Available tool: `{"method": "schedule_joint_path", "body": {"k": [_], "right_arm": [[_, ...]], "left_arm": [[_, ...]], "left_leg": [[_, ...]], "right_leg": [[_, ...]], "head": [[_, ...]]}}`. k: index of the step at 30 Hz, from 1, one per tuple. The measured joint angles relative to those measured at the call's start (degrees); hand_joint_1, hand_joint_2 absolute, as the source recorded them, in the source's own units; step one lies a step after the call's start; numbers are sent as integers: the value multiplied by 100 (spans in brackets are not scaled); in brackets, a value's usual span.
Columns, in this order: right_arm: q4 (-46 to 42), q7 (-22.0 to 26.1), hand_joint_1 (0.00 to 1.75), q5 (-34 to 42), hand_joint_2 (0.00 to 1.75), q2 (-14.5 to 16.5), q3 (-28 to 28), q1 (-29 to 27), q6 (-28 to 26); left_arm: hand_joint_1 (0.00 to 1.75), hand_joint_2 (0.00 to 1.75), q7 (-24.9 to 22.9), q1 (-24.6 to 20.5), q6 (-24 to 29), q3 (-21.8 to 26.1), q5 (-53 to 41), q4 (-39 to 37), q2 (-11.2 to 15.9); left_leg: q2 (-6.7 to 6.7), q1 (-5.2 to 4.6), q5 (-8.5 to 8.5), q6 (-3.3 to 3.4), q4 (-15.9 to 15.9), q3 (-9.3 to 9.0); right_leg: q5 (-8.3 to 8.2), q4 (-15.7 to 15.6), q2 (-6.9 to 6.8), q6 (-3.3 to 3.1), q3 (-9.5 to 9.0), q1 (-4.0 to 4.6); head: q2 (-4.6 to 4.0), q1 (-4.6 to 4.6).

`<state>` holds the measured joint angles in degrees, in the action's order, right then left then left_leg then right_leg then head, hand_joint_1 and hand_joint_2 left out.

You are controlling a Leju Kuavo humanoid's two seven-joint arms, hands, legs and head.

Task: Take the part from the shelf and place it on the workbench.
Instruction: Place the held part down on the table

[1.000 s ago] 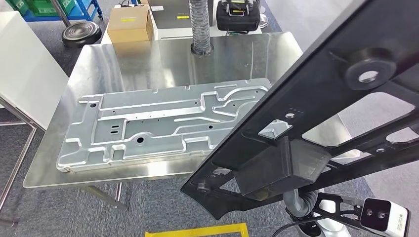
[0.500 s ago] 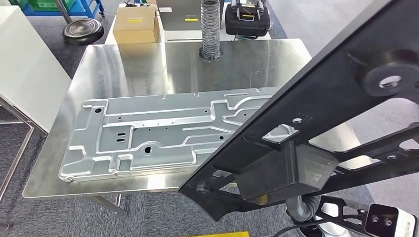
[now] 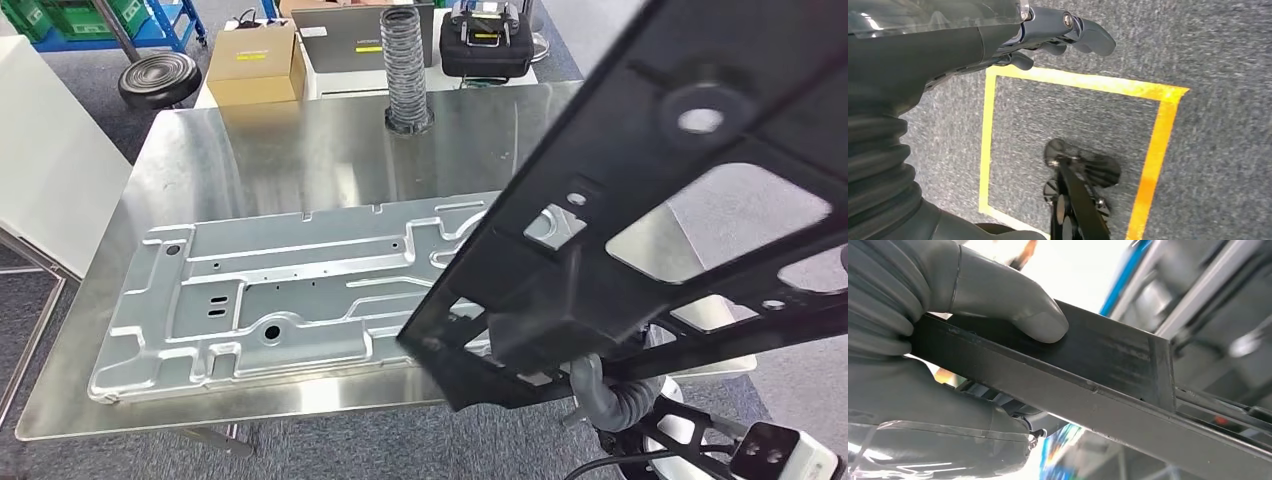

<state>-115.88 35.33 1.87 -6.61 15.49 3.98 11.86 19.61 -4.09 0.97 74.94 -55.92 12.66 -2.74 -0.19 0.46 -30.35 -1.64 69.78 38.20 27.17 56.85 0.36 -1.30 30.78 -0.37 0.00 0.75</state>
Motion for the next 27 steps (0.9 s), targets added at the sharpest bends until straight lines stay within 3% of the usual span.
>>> {"method": "schedule_joint_path", "body": {"k": [2,3,6,8,9,11,12,13,14,16,18,20,23,25,27], "right_arm": [[69,-160,175,-491,175,-7,-81,95,-546],[172,-257,175,-728,175,-25,-130,213,-844],[727,-346,175,-1271,175,-152,-403,641,-1448],[1129,-300,175,-1618,175,-264,-658,875,-1605],[1309,-300,175,-1803,175,-316,-775,976,-1673],[1628,-404,175,-2250,175,-392,-936,1130,-1860],[1789,-516,175,-2547,175,-425,-976,1200,-1970],[1959,-659,175,-2887,175,-460,-996,1276,-2070],[2130,-803,175,-3215,175,-497,-1001,1373,-2140],[2482,-1050,175,-3755,175,-561,-984,1642,-2170],[2854,-1217,175,-4131,175,-596,-929,1975,-2089],[3256,-1335,175,-4504,175,-608,-797,2301,-1935],[3928,-1382,175,-5006,175,-583,-382,2764,-1695],[4355,-1358,175,-5149,175,-512,-21,3035,-1648],[4743,-1319,175,-5191,175,-409,363,3248,-1608]], "left_arm": [[0,175,-7,0,12,19,1,0,6],[0,175,-11,-9,16,24,-10,0,9],[0,175,-18,-42,8,29,-47,0,14],[0,175,-12,-43,-13,29,-70,0,14],[0,175,-7,-42,-22,29,-80,0,14],[0,175,14,-37,-42,29,-90,0,14],[0,175,29,-33,-56,29,-94,0,14],[0,175,46,-32,-72,29,-99,0,14],[0,175,62,-31,-89,29,-105,0,14],[0,175,90,-34,-122,29,-128,0,14],[0,175,108,-46,-150,29,-158,0,14],[0,175,114,-56,-167,29,-186,0,13],[0,175,114,-75,-201,26,-224,0,8],[0,175,114,-94,-213,25,-235,0,4],[0,175,114,-92,-219,25,-245,0,1]], "left_leg": [[0,-14,456,67,-782,-281],[2,-25,553,100,-1036,-380],[1,-35,538,181,-1197,-437],[-5,-6,557,242,-1260,-467],[-5,8,565,271,-1288,-484],[-7,8,555,305,-1297,-491],[-7,6,546,309,-1293,-494],[-8,5,534,309,-1288,-501],[-10,5,519,303,-1279,-513],[-14,5,478,275,-1253,-545],[-15,-14,447,228,-1224,-538],[-12,-28,444,173,-1222,-515],[-8,-23,367,80,-1129,-481],[-9,-11,89,33,-595,-234],[-8,-8,-209,10,200,177]], "right_leg": [[74,16,20,25,-74,19],[98,25,33,48,-85,29],[118,14,51,148,-77,40],[217,146,37,218,-32,33],[343,375,32,251,76,26],[669,1136,26,305,486,-8],[760,1477,24,327,694,-24],[741,1646,22,344,826,-37],[603,1584,16,353,846,-49],[118,880,0,344,604,-68],[-160,241,-7,302,361,-49],[-167,101,2,248,324,-19],[-190,57,7,146,310,-48],[-193,33,-11,89,286,-55],[-178,35,-18,57,274,-40]], "head": [[0,-2],[0,-3],[0,-3],[0,-21],[0,-38],[0,-72],[0,-75],[0,-76],[0,-79],[0,-84],[0,-86],[0,-84],[0,-75],[0,-69],[0,-65]]}}
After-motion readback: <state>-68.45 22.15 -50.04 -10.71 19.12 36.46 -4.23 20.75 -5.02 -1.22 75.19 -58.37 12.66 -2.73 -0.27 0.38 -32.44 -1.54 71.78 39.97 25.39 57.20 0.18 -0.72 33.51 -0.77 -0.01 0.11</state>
